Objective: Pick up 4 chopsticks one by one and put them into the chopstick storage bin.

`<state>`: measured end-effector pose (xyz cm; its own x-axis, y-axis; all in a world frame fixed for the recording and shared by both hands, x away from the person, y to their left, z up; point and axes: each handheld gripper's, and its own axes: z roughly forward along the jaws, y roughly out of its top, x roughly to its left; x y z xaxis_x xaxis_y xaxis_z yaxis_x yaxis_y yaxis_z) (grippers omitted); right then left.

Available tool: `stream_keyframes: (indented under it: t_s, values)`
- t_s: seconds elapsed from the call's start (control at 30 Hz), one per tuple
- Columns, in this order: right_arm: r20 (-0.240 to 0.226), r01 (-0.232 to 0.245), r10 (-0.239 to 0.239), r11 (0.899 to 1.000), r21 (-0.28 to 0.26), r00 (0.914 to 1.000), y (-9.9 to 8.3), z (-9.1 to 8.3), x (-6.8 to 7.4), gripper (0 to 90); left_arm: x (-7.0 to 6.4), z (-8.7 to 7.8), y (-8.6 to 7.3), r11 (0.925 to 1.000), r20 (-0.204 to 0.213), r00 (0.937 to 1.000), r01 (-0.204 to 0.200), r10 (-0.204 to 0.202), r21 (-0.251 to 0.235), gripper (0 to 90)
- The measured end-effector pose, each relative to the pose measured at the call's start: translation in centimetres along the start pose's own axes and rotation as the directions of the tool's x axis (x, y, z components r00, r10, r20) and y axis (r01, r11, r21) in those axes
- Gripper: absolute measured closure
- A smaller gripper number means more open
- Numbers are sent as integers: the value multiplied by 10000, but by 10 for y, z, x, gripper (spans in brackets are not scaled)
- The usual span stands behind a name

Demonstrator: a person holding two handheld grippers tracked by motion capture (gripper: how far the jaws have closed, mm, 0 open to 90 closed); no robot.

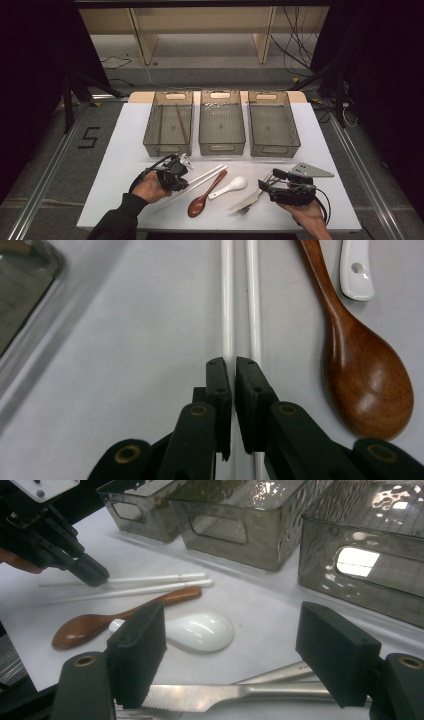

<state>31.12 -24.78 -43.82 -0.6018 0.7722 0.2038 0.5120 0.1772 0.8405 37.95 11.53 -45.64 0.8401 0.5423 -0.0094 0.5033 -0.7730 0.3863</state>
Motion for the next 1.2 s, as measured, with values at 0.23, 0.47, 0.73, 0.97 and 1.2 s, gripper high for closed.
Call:
stream_keyframes:
  t_s: [0.23, 0.47, 0.73, 0.97, 1.2]
  values:
    - [15, -1, 1, 10000, 6, 10000, 0, 0, 0, 287, -1, 7, 0, 9994, -9, 10000, 44, -43, 354, 847]
    - [16, -8, 8, 10000, -4, 10000, 0, 0, 0, 288, -3, 8, 2, 9982, -143, 9999, 88, -79, 586, 836]
    - [24, -6, 6, 10000, -1, 10000, 0, 0, 0, 290, -4, 9, 6, 9960, -185, 9998, 116, -100, 883, 843]
    - [41, 3, -3, 10000, -15, 10000, 0, 0, 0, 291, -6, 9, 9, 9946, -353, 9994, 46, -9, 1038, 849]
    - [64, -32, 33, 10000, -39, 10000, 1, -1, -1, 291, -5, 3, 8, 9974, -311, 9995, 9, 13, 726, 850]
